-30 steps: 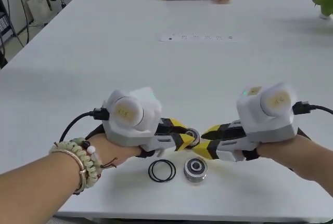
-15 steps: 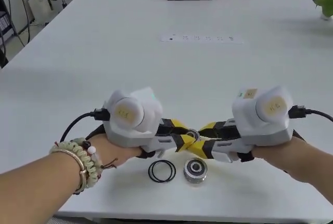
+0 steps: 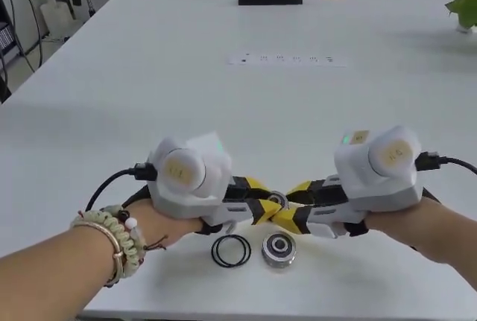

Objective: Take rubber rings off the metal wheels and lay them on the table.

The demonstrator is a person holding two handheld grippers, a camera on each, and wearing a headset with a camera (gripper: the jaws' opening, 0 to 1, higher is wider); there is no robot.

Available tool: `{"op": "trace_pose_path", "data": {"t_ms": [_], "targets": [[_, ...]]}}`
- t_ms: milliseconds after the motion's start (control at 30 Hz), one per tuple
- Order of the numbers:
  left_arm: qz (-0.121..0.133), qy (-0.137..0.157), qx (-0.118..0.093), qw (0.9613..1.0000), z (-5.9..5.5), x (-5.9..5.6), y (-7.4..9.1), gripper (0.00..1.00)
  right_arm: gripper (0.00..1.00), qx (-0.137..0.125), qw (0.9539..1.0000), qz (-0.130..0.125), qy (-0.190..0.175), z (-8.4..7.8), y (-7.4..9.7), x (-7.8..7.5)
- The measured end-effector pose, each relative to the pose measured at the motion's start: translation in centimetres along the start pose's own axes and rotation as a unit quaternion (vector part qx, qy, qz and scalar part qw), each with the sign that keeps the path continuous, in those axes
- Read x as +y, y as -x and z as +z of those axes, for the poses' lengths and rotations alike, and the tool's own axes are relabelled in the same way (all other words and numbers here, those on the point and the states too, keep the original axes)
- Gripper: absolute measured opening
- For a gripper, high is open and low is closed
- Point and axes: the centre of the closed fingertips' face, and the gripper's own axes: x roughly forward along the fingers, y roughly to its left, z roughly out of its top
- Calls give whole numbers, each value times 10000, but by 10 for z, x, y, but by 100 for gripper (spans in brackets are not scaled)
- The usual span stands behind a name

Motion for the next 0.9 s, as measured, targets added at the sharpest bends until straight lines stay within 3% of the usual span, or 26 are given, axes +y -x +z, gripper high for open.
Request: {"op": "trace_pose_path", "data": {"t_ms": [200,267,300,567,900], "targets": [[1,4,2,10000,0,0,0,7,20,54,10000,21,-47,-3,2,0],[7,10,1,10000,0,0,0,7,14,206,9997,121,-79,-10,4,1],[8,21,0,10000,0,0,0,7,13,89,9998,33,-163,-7,4,-2],[29,86,-3,10000,-1,1,0,7,6,168,9998,26,67,-9,7,-2],[53,113,14,9999,0,1,0,7,1,313,9982,-196,467,-7,8,-6]]}}
